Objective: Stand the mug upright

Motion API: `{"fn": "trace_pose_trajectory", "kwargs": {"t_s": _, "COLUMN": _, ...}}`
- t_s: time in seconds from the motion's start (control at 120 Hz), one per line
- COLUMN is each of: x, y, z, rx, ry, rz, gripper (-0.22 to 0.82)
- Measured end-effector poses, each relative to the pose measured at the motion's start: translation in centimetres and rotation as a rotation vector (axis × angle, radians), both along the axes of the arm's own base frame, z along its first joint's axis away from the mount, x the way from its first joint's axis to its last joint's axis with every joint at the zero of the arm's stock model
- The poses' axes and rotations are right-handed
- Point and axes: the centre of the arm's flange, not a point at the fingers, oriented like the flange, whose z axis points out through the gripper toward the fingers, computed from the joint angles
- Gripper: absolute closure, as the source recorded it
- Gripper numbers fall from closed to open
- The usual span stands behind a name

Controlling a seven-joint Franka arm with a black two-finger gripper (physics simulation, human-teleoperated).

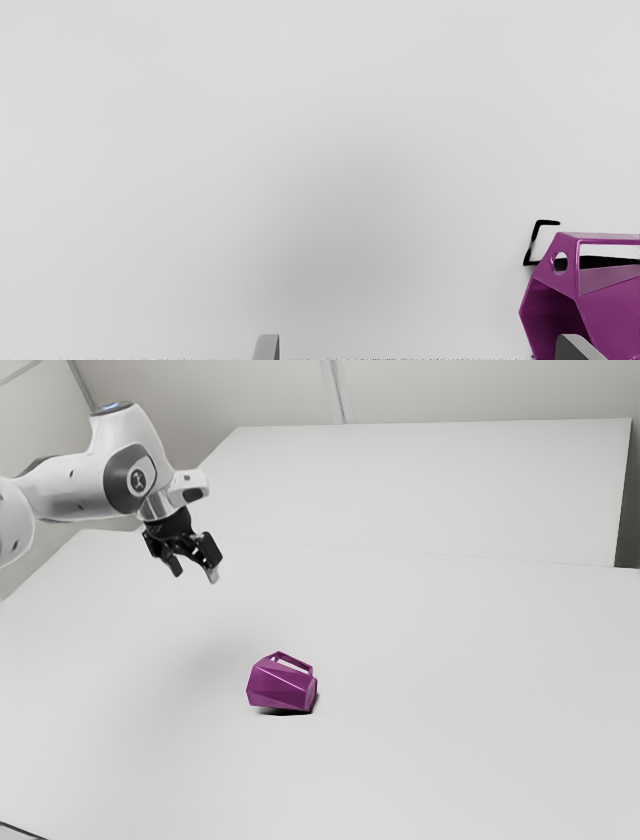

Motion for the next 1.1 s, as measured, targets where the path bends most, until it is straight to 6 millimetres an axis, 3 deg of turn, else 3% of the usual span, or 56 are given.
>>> {"fn": "trace_pose_trajectory", "kwargs": {"t_s": 0.175, "x": -2.1, "y": -0.1, "z": -1.1, "rx": -0.059, "ry": 0.024, "rz": 0.018, "gripper": 0.00}}
{"fn": "trace_pose_trajectory", "kwargs": {"t_s": 0.417, "x": -4.8, "y": -1.6, "z": -10.0, "rx": -0.347, "ry": 0.208, "rz": 0.119, "gripper": 0.00}}
{"fn": "trace_pose_trajectory", "kwargs": {"t_s": 0.517, "x": -5.9, "y": -2.3, "z": -12.3, "rx": -0.442, "ry": 0.252, "rz": 0.145, "gripper": 0.00}}
{"fn": "trace_pose_trajectory", "kwargs": {"t_s": 0.808, "x": -6.2, "y": -2.8, "z": -15.4, "rx": -0.631, "ry": 0.272, "rz": 0.190, "gripper": 0.00}}
{"fn": "trace_pose_trajectory", "kwargs": {"t_s": 1.1, "x": -5.7, "y": -3.5, "z": -16.6, "rx": -0.741, "ry": 0.247, "rz": 0.213, "gripper": 0.00}}
